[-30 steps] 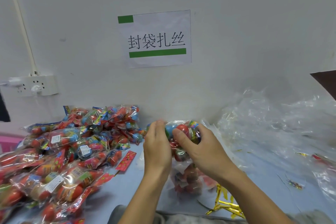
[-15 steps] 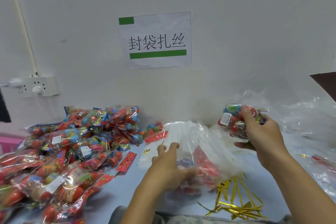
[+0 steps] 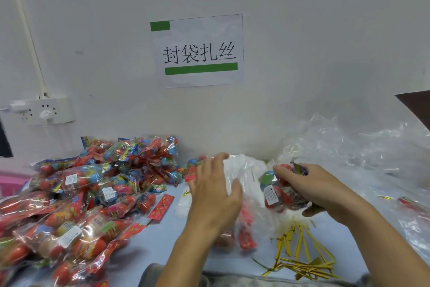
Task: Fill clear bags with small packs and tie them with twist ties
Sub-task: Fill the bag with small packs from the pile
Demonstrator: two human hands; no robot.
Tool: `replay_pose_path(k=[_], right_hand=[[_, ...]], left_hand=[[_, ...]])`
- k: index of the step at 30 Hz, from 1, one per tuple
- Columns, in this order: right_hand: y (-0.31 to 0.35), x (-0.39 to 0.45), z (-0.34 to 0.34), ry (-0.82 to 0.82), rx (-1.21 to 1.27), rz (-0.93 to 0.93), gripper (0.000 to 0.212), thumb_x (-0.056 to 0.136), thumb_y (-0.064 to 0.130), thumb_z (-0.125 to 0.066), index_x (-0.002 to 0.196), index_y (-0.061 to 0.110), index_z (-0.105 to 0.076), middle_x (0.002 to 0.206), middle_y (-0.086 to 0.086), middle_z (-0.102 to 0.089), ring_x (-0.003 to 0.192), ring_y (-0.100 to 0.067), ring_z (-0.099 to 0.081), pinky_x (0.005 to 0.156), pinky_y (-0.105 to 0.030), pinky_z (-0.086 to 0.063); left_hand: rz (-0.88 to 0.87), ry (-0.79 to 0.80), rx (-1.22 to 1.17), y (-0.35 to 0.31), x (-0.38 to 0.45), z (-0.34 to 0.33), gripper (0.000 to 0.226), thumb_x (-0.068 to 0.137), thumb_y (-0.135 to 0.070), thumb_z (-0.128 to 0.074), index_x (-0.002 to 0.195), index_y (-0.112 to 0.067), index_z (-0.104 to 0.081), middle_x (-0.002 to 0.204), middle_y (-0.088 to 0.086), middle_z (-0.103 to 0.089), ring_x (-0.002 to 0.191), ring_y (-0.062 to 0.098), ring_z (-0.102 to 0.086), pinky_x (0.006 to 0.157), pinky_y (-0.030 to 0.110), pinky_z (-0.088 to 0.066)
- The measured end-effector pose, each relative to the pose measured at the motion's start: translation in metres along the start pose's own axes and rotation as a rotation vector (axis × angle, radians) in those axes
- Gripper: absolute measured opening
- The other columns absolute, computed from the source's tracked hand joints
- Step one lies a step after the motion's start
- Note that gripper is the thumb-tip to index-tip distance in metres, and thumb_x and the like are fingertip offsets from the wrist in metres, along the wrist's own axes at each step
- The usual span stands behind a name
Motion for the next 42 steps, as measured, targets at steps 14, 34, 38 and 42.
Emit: replay_pose_path(k=[14,34,38,42], right_hand=[[0.025,-0.011,-0.038,-0.153,0.235,0.170,0.034,0.086,0.055,-0.067,0.088,0.022,-0.072,0.078,0.000,-0.075,0.062,-0.015,-0.073,0.043,-0.024,-0.050],[0.031,-0.024,-0.046,0.140,-0.140,0.278,0.020,0.084,0.047,-0.068,0.082,0.027,-0.071,0.063,0.006,-0.071,0.053,-0.012,-0.070,0.040,-0.024,-0.048],[0.032,-0.030,-0.057,0.193,-0.233,0.386,0.014,0.083,0.043,-0.063,0.081,0.033,-0.071,0.067,0.000,-0.071,0.055,-0.017,-0.072,0.038,-0.024,-0.046],[0.031,-0.023,-0.049,-0.024,-0.235,0.377,0.018,0.091,0.044,-0.061,0.082,0.036,-0.073,0.061,0.006,-0.071,0.052,-0.011,-0.068,0.044,-0.026,-0.053]], left_hand=[[-0.023,-0.211,-0.253,-0.015,0.002,0.003,0.013,0.092,-0.019,-0.062,0.080,-0.024,-0.061,0.050,-0.005,-0.053,0.049,0.010,-0.049,0.049,0.019,-0.037],[0.108,-0.233,-0.283,-0.005,0.002,0.004,0.005,0.088,-0.023,-0.067,0.085,-0.021,-0.070,0.078,-0.007,-0.062,0.072,0.009,-0.056,0.066,0.022,-0.044],[-0.007,-0.276,-0.360,-0.015,0.000,0.005,0.016,0.088,-0.013,-0.067,0.073,-0.017,-0.073,0.062,-0.007,-0.062,0.057,0.008,-0.053,0.059,0.026,-0.043],[-0.155,-0.288,-0.330,-0.026,-0.001,0.009,0.013,0.088,-0.017,-0.065,0.079,-0.017,-0.075,0.061,-0.014,-0.061,0.057,0.007,-0.055,0.056,0.018,-0.041]])
Point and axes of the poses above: each hand's wrist, its own x-axis towards the middle knuckle, its own z-axis out of the back of the hand, y = z × x, the point moved 3 cm from there along x, towards the middle knuckle
